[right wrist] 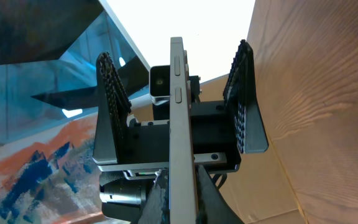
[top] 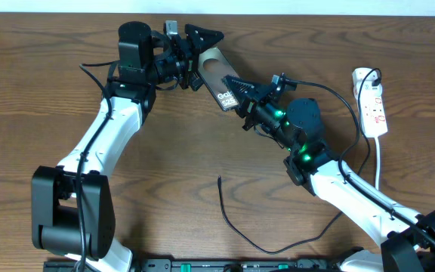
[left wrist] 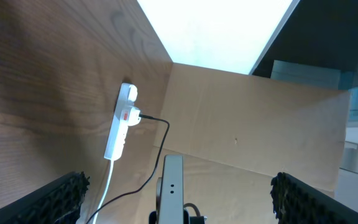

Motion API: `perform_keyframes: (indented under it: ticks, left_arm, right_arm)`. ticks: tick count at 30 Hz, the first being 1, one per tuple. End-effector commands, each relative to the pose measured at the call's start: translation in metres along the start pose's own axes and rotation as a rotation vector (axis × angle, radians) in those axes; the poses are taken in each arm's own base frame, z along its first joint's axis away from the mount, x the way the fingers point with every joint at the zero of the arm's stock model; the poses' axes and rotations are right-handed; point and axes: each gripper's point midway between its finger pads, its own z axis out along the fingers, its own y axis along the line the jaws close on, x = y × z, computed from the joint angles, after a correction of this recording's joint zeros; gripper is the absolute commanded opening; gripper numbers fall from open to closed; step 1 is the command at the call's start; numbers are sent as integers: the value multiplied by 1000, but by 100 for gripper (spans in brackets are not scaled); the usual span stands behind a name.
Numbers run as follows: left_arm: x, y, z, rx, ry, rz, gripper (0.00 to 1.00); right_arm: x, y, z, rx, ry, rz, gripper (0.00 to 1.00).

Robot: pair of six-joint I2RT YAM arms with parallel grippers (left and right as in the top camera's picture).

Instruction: Plug charger to phone and switch on socket

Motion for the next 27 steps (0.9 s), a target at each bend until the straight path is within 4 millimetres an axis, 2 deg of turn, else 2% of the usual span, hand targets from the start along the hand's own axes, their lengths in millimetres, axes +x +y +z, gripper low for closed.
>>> perform_keyframes:
  ticks: [1,5,7,8,11,15,27]
  left_arm:
    - [3,-18,-2,27,-6,35,93]
    - [6,-18,-1,26,0,41,71]
    - [6,-18,-1,26,0,44,66]
    - [6,-18,-1,26,0,44,60]
    - [6,-18,-1,26,0,44,33]
    - [5,-18,-1,26,-2,44,8]
    - [7,-18,0,25,0,52,7]
  right_arm:
    - [4,12,1,-34,2,-1,2]
    - [4,12,1,-34,2,-1,2]
    - [4,12,1,-34,2,-1,1]
    - [4,12,1,-34,2,-1,1]
    - [4,12,1,-35,2,-1,2]
    - [4,12,1,-34,3,-1,2]
    - [8,11,2,-32,7,-1,1]
